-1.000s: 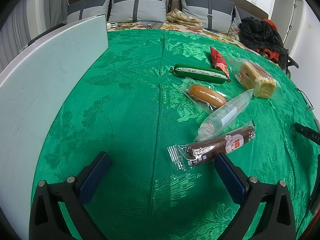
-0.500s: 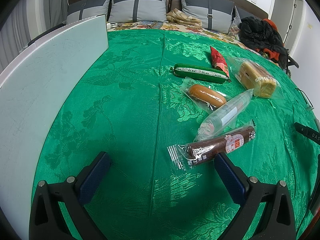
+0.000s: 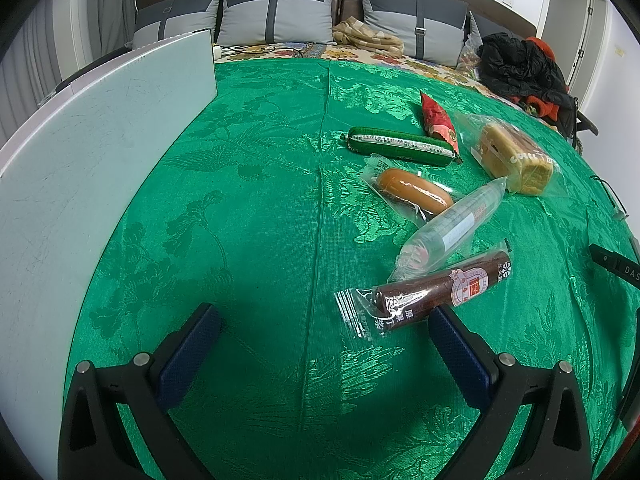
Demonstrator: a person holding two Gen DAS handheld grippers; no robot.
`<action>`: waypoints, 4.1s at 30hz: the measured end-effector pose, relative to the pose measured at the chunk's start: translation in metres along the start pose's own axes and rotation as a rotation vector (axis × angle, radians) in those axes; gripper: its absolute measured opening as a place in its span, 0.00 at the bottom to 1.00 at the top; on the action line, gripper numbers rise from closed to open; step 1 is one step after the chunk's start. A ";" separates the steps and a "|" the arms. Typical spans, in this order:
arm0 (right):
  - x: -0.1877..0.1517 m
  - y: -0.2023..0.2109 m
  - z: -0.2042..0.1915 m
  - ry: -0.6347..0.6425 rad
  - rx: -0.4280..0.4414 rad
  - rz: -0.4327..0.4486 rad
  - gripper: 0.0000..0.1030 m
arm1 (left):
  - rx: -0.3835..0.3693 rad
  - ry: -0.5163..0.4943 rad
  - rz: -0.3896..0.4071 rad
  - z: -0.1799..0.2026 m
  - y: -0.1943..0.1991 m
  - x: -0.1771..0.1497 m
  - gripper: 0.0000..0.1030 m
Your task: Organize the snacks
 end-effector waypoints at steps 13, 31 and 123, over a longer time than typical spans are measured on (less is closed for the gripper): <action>0.000 0.000 -0.001 0.000 0.000 0.000 0.92 | 0.003 -0.002 -0.001 -0.002 0.000 -0.001 0.99; 0.000 0.000 0.000 0.000 0.000 0.000 0.92 | 0.007 -0.006 -0.003 -0.003 0.000 -0.002 0.99; 0.001 -0.001 -0.001 -0.002 0.006 -0.003 0.94 | -0.098 -0.039 -0.028 -0.003 0.023 0.005 0.99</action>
Point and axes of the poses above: each gripper's, at about its wrist camera, not at the fingertips, and y roughly against the way its jaws point, z to its right, x to its top, the point moved 9 cm from there along -y, roughly the way its jaws point, and after that the axes turned 4 degrees about x, right-handed, at the moved point
